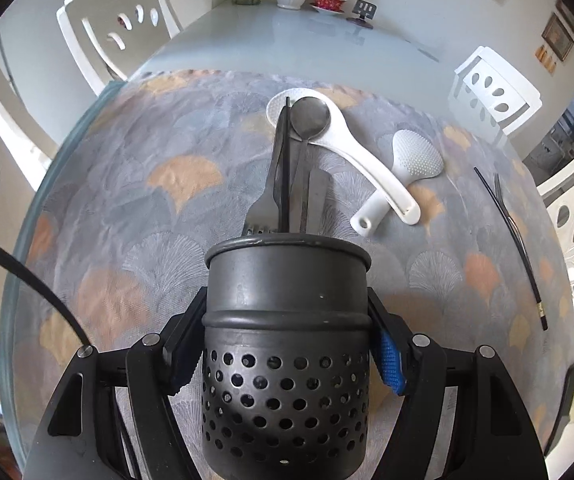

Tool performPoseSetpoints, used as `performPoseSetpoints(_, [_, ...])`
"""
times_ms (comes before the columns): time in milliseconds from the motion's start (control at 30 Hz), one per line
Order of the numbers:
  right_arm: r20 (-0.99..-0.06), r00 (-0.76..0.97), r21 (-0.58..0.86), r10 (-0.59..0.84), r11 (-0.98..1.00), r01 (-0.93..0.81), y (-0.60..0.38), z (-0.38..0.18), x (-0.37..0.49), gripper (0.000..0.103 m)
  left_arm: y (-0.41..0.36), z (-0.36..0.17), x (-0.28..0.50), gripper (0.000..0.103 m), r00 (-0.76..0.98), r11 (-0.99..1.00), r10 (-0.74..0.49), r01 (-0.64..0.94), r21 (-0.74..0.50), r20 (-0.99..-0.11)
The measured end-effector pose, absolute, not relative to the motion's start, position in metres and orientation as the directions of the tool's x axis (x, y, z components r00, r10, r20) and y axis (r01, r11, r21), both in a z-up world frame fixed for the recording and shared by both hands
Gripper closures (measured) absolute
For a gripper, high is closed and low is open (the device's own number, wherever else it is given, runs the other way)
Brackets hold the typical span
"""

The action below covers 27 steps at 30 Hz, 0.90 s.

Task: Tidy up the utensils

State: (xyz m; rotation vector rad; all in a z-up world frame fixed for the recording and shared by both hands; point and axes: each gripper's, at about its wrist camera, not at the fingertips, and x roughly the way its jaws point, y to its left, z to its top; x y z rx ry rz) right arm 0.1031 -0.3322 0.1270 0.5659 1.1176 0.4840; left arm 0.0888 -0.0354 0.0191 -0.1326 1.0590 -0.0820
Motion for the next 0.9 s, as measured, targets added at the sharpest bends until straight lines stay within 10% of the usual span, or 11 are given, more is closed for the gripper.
performPoseSetpoints(467, [-0.651, 0.479, 0.669, 0.588, 0.743, -0.003, -0.345, 0.145, 0.031, 0.034, -0.021, 0.037, 0.029, 0.031, 0.301, 0.98, -0.197, 0.036, -0.195, -0.933])
performPoseSetpoints(633, [-0.662, 0.56, 0.599, 0.498, 0.801, -0.004, -0.339, 0.167, 0.008, 0.034, -0.034, 0.114, -0.022, 0.031, 0.625, 0.994, 0.077, 0.01, 0.107, -0.776])
performPoseSetpoints(700, [-0.682, 0.604, 0.504, 0.412, 0.864, -0.02, -0.328, 0.183, -0.001, 0.034, -0.046, 0.148, -0.034, 0.002, 0.725, 0.983, 0.146, -0.032, 0.179, -0.673])
performPoseSetpoints(900, [-0.701, 0.635, 0.345, 0.326, 0.934, -0.098, -0.291, 0.203, -0.013, 0.032, -0.073, 0.184, -0.036, 0.0, 0.785, 0.964, 0.252, -0.15, 0.221, -0.566])
